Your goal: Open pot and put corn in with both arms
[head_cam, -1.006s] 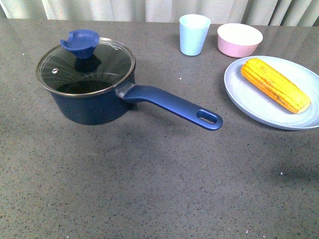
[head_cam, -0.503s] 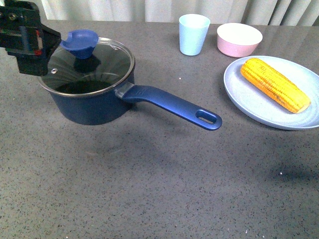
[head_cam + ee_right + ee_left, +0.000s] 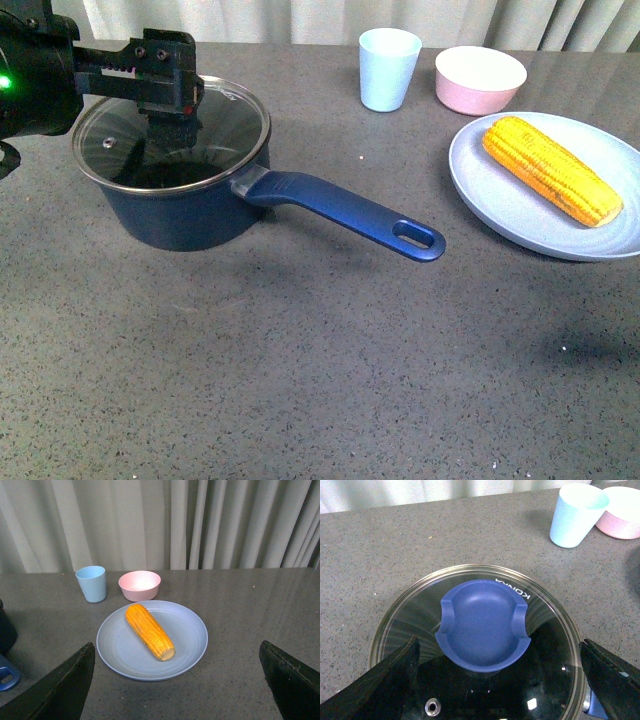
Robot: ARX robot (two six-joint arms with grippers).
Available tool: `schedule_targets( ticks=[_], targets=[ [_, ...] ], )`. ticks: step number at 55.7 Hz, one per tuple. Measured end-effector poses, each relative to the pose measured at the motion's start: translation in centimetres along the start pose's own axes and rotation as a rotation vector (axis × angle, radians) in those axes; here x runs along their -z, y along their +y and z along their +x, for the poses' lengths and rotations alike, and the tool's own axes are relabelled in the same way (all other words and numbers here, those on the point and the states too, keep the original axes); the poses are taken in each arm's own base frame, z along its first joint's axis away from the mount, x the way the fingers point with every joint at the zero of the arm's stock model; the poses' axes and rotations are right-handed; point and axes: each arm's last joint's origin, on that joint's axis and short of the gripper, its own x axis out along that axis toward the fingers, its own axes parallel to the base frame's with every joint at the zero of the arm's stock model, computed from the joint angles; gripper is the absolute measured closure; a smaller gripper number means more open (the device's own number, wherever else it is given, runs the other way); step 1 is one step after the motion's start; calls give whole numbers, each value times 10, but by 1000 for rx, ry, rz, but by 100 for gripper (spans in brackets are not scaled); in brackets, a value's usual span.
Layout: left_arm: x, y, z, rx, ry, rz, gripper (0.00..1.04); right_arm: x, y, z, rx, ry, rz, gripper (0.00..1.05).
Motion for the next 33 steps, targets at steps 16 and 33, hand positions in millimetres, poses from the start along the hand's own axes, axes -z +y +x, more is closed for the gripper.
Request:
schedule_targets(
  ticks=[16, 33],
  targets=[
    [-4, -5, 16, -15, -4, 11, 9, 0, 0, 0, 0, 0, 0, 9],
    [-3, -8, 30, -33, 6, 15, 9, 0, 0, 0, 0, 0, 0, 9]
  ],
)
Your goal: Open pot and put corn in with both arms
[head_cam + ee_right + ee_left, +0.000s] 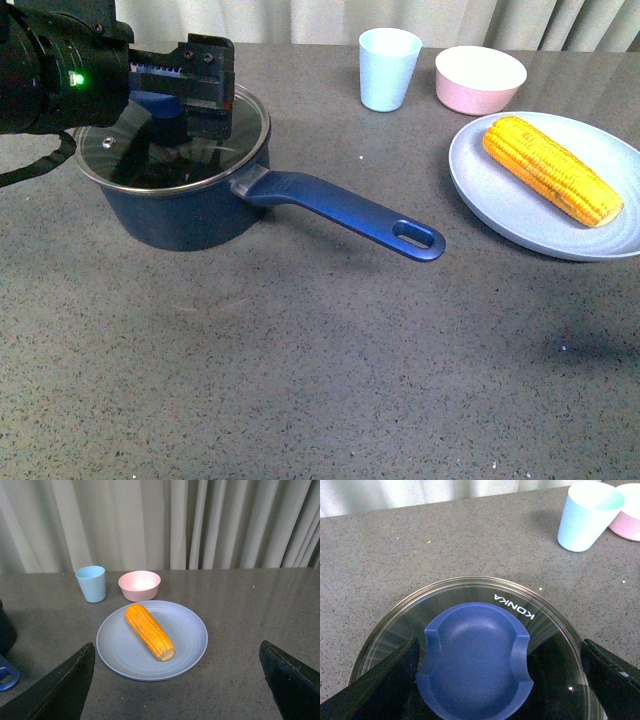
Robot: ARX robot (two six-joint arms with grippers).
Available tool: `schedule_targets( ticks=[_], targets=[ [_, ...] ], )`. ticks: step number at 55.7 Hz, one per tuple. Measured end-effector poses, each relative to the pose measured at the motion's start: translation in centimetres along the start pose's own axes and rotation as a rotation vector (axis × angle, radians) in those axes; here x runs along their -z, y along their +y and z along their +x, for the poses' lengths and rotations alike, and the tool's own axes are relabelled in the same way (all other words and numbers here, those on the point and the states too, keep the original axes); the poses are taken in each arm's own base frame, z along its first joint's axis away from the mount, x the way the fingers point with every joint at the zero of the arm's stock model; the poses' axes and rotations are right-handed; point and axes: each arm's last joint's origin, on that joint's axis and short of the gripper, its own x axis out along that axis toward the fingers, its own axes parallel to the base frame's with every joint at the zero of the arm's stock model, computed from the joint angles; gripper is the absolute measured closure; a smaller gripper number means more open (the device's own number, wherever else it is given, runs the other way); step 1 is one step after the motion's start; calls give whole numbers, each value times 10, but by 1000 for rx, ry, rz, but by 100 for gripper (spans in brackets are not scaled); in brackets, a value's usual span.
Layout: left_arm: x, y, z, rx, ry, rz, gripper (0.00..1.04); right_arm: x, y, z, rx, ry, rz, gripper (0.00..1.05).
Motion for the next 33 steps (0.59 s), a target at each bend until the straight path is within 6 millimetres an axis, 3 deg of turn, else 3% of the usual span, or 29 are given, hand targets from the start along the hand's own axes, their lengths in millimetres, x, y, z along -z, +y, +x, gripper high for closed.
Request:
schedule_targets(
  ticks=[16, 33],
  targets=[
    [6, 1, 17, -33, 21, 1, 9, 0, 0, 0, 0, 0, 0, 9],
    [7, 1, 18, -48, 18, 0, 9, 0, 0, 0, 0, 0, 0, 9]
  ],
)
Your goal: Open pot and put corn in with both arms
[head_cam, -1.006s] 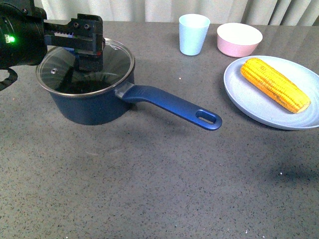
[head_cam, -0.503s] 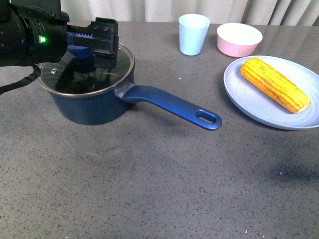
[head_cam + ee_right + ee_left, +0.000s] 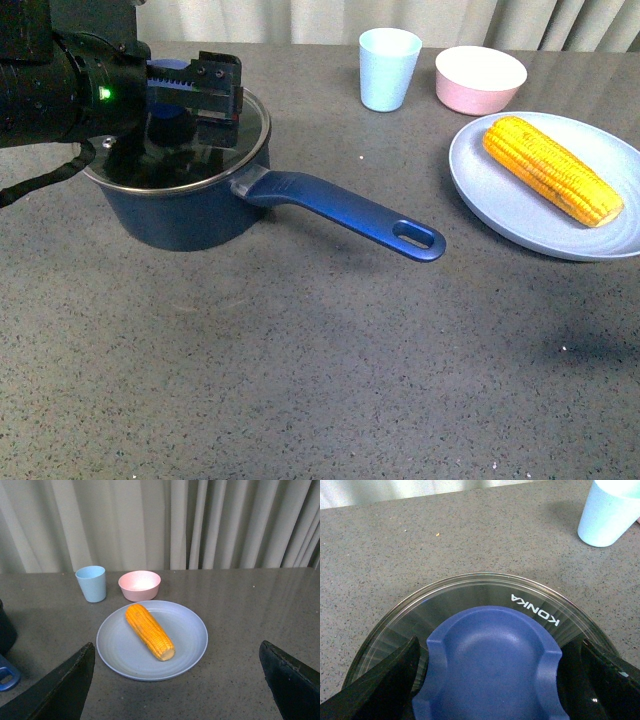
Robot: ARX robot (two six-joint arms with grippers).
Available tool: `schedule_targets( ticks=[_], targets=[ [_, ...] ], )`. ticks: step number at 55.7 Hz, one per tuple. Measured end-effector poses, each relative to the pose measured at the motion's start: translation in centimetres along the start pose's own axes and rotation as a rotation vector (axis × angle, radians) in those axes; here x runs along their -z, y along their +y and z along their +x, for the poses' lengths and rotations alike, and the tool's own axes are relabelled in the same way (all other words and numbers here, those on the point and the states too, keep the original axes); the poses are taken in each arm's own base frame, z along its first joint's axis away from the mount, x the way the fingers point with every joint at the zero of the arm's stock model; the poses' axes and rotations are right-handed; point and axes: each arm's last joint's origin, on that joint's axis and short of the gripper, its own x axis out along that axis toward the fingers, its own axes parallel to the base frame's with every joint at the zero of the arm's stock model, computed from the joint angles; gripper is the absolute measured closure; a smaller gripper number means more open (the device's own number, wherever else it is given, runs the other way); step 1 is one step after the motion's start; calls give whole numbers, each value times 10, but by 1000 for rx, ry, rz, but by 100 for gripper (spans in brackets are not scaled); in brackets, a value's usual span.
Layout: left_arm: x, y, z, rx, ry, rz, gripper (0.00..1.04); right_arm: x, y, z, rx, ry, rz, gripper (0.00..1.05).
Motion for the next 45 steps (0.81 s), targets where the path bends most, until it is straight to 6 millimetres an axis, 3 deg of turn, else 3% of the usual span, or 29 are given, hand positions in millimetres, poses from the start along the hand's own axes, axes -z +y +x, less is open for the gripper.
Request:
schedule_targets(
  ticks=[3, 10, 16, 33, 45],
  targets=[
    [0, 0, 0, -3, -2, 0, 12, 0, 0, 0, 0, 0, 0, 9],
    [0, 0, 0, -13, -4, -1, 35, 0, 0, 0, 0, 0, 0, 9],
    [0, 1, 0, -19, -5, 0, 48, 0, 0, 0, 0, 0, 0, 9],
    [-4, -1, -2, -24, -13, 2, 50, 0, 0, 0, 0, 0, 0, 9],
    [-35, 6, -25, -35, -98, -11, 50, 0, 0, 0, 0, 0, 0, 9]
  ],
)
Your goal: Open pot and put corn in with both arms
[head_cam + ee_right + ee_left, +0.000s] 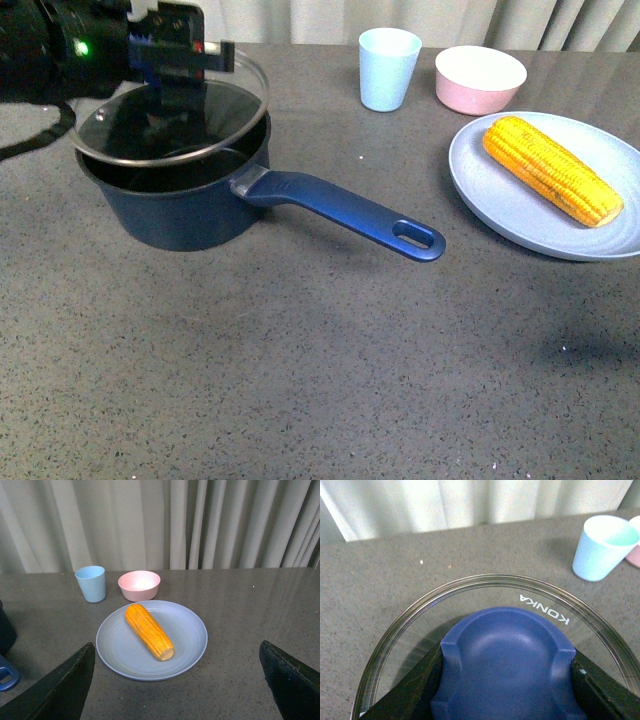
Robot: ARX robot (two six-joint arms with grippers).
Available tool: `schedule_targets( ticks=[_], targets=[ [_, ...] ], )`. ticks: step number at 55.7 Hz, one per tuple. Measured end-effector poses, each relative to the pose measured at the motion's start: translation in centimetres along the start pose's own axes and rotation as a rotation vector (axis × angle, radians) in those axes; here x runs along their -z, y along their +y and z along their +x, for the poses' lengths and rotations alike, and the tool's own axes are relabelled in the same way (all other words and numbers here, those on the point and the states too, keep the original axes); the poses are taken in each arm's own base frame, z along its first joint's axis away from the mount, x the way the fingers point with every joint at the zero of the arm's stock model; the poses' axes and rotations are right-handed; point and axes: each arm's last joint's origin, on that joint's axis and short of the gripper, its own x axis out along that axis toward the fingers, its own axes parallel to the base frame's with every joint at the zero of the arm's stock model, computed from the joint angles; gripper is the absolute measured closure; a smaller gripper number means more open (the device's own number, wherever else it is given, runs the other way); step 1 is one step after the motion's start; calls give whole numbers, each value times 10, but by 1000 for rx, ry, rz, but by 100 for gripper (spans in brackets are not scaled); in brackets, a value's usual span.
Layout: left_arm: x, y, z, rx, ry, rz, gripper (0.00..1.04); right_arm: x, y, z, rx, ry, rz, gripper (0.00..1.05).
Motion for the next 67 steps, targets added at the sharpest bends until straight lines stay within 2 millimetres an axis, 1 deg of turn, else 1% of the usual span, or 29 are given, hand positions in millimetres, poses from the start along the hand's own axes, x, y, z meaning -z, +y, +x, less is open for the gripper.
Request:
schedule_targets(
  ticks=[6, 10, 14, 23, 27, 32, 38, 53, 67],
  targets=[
    [-13, 13, -10, -29, -42, -14, 50, 0, 0, 0, 0, 0, 0, 9],
    [-18, 29, -16, -72, -59, -29, 50, 0, 0, 0, 0, 0, 0, 9],
    [-18, 46, -20, -113, -65, -42, 50, 0, 0, 0, 0, 0, 0, 9],
    [-7, 85, -27, -218, -56, -73, 50, 0, 0, 0, 0, 0, 0, 9],
    [-1, 98, -29, -254, -54, -81, 50, 0, 0, 0, 0, 0, 0, 9],
    [11, 115, -28, -300, -47, -93, 50, 0, 0, 0, 0, 0, 0, 9],
    [26, 124, -24, -318, -20, -103, 50, 0, 0, 0, 0, 0, 0, 9],
    [70, 136, -7, -347, 54, -125, 50, 0, 0, 0, 0, 0, 0, 9],
    [92, 143, 4, -375, 93, -154, 50, 0, 0, 0, 0, 0, 1, 9]
  ],
)
